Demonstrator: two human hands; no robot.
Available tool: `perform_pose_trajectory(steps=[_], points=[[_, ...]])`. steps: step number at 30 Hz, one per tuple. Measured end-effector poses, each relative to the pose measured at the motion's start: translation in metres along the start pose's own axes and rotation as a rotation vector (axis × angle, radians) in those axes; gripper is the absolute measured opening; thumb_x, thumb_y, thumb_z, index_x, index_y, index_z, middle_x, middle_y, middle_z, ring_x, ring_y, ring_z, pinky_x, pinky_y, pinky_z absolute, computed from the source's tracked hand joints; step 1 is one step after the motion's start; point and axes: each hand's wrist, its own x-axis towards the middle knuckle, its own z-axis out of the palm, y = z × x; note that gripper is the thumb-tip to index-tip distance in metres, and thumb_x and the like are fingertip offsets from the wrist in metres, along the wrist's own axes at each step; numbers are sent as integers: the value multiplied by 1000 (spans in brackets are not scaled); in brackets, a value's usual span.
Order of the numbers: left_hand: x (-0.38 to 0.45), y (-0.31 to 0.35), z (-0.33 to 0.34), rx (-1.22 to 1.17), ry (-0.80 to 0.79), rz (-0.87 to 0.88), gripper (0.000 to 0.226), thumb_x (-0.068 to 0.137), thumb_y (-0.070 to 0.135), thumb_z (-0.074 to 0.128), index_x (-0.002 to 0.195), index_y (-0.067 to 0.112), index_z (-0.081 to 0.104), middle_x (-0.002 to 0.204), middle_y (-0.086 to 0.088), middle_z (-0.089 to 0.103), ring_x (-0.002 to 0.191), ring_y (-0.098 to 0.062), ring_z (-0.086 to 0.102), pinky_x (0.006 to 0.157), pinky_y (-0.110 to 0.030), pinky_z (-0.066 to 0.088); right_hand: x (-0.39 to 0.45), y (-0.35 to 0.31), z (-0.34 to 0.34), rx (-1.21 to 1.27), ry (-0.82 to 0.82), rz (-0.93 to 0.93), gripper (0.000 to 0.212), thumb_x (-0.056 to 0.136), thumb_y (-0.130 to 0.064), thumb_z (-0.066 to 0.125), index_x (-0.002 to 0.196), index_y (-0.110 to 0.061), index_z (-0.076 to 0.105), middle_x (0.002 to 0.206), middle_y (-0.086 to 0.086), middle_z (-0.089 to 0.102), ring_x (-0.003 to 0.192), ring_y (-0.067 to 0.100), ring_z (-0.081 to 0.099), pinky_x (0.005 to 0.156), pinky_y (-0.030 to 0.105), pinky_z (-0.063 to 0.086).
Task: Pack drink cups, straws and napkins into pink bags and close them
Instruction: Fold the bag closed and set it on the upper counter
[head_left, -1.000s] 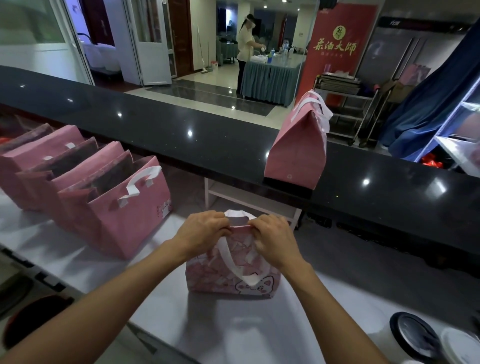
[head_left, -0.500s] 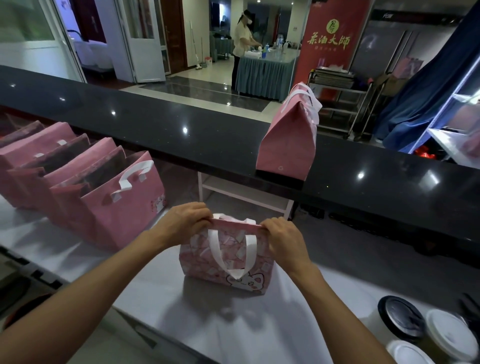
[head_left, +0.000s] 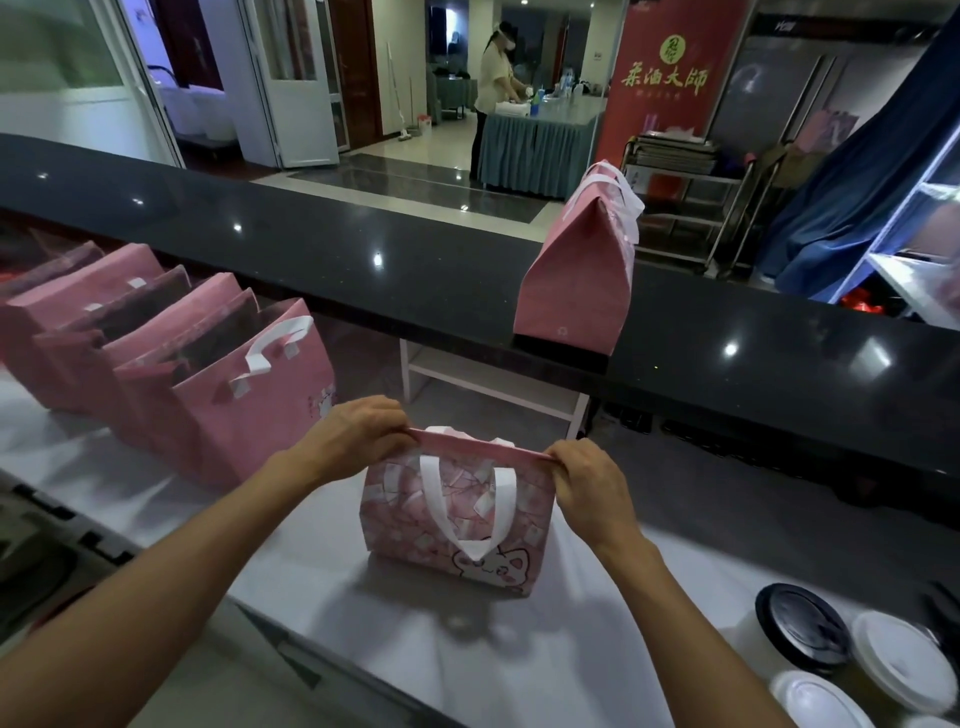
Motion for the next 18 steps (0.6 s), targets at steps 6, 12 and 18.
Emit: perform_pose_trajectory(steps=[6,12,18], points=[[8,2,5,119,68,45,10,93,23,70,96,16,76,92,-1,72,80,-15,64,70,-29,54,-2,0,2,-23,32,26,10,93,-18,69,83,-15,66,76,-4,62,68,13,54,61,29,50],[12,22,29,108,118,-215,58,94,27,70,147,23,49,154,0,46,145,-22,36,109,-48,37,-17,-25,11,45,90,53,23,91,-25,70,74,-18,57,68,-9,52,57,9,47,52,20,39],[-16,46,46,-113,219,-319,56,96,5,58,150,15,46,157,-6,42,147,-24,34,119,-46,33,-36,-51,25,181,96,73,23,95,-36,66,81,-21,57,76,-13,53,63,7,49,54,19,45]])
